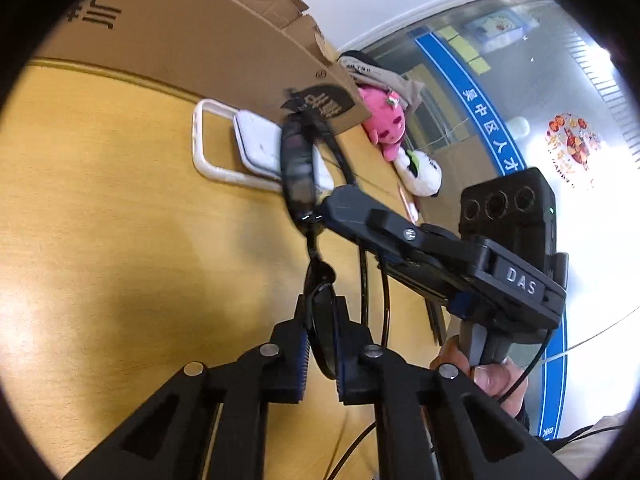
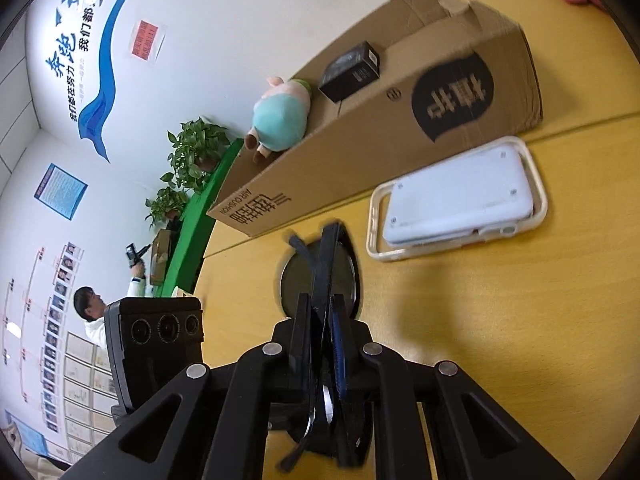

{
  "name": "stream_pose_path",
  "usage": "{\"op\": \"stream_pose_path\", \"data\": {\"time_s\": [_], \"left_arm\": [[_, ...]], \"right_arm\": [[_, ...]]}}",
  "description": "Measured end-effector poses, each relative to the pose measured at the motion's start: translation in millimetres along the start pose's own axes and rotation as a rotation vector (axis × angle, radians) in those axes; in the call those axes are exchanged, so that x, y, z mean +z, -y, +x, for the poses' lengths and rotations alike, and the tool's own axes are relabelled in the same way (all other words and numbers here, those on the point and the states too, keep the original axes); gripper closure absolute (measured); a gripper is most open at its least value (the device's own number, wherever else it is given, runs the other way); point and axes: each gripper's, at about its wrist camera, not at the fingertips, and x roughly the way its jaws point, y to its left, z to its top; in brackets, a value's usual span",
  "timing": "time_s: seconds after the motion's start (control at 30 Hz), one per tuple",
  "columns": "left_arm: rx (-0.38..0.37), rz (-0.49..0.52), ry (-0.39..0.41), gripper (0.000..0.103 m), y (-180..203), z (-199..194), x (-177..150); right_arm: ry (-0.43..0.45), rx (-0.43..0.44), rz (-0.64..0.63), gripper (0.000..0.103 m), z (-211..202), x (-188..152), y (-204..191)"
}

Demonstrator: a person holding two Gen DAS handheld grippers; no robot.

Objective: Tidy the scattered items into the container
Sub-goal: 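Lift the sunglasses with the left gripper and carry them over the box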

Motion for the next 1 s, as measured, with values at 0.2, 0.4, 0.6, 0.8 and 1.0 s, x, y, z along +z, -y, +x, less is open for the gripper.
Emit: {"op": "stream_pose_path", "data": {"time_s": [0.2,0.4,0.6,0.8,1.0], "left_arm": [[-0.017,0.048,0.007,0.099,25,-6,19],[-0.014,0.150,0.038,0.099,63,-17,70],[0.000,0.247,0.043,0.098,94,-18,131],[-0.011,0.304,0.038,0.098,104,-20,190],[-0.025,0.312,0.021,0.098,101,-6,262]], "right_arm": [[0.077,-0.003,-0.084,0.093,-16,21,-31],[0.170,-0.003,-0.188,0.093,-46,59,-61],[0.250,-0.017,-0.247,0.093,-66,111,-81],[0.290,-0.066,-0.285,0.093,-73,165,-85],[0.300,-0.110,-0.305,0.093,-60,235,-83]]}}
